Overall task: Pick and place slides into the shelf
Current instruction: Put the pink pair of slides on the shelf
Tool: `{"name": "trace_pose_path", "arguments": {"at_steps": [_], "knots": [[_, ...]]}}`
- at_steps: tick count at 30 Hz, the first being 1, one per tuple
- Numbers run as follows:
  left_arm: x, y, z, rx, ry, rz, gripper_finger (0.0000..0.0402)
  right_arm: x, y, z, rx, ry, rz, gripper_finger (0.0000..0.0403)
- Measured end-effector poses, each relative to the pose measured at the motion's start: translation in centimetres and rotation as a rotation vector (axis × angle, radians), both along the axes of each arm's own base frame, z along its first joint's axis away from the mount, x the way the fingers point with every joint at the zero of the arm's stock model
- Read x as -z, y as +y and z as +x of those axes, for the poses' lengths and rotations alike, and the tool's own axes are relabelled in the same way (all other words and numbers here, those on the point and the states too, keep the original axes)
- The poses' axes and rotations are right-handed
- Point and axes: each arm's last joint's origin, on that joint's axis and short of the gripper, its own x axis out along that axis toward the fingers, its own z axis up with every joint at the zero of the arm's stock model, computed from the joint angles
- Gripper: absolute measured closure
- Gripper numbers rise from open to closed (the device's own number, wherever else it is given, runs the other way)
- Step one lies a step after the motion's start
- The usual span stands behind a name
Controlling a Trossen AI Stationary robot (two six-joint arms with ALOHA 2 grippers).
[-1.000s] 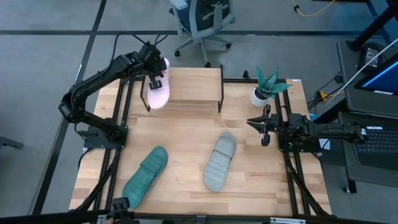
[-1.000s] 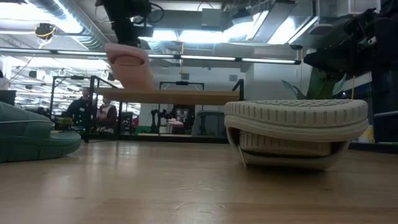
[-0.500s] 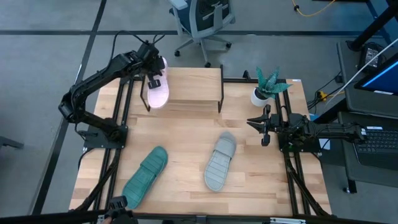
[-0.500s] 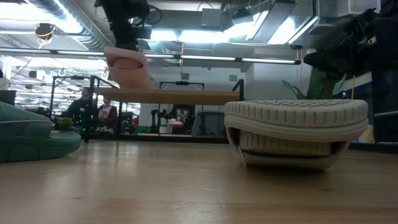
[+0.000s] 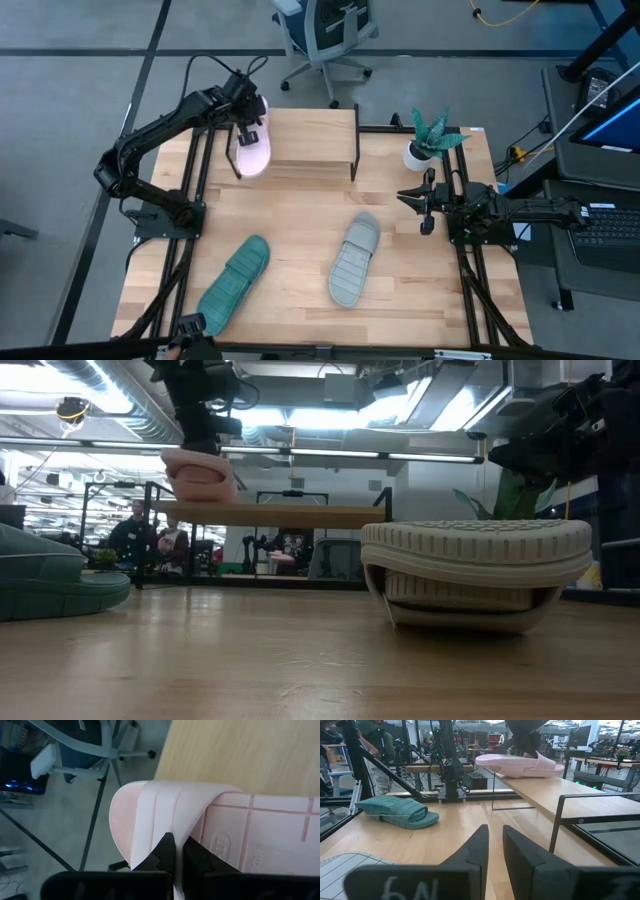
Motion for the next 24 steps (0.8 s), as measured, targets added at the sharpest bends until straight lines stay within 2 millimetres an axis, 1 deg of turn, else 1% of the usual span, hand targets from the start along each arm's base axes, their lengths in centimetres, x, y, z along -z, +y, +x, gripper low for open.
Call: {"name": "trace_pose_path", "arguments": {"at_steps": [5, 9, 16, 24], "knots": [[0.02, 0.16, -0.22, 0.0, 0.011, 0.001, 0.0399, 0.0, 0.0, 0.0, 0.0, 0.001, 0.0, 0.0344], [0.04, 0.15, -0.24, 0.0, 0.014, 0.0, 0.0389, 0.0, 0.0, 0.0, 0.0, 0.0, 0.0, 0.0344], [0.08, 0.11, -0.26, 0.005, 0.02, -0.004, 0.0397, 0.0, 0.0, 0.0, 0.0, 0.0, 0.0, 0.0344], [0.13, 0.05, -0.3, 0.008, 0.027, -0.012, 0.0352, 0.01, 0.0, 0.0, 0.0, 0.001, 0.0, 0.0344]]}}
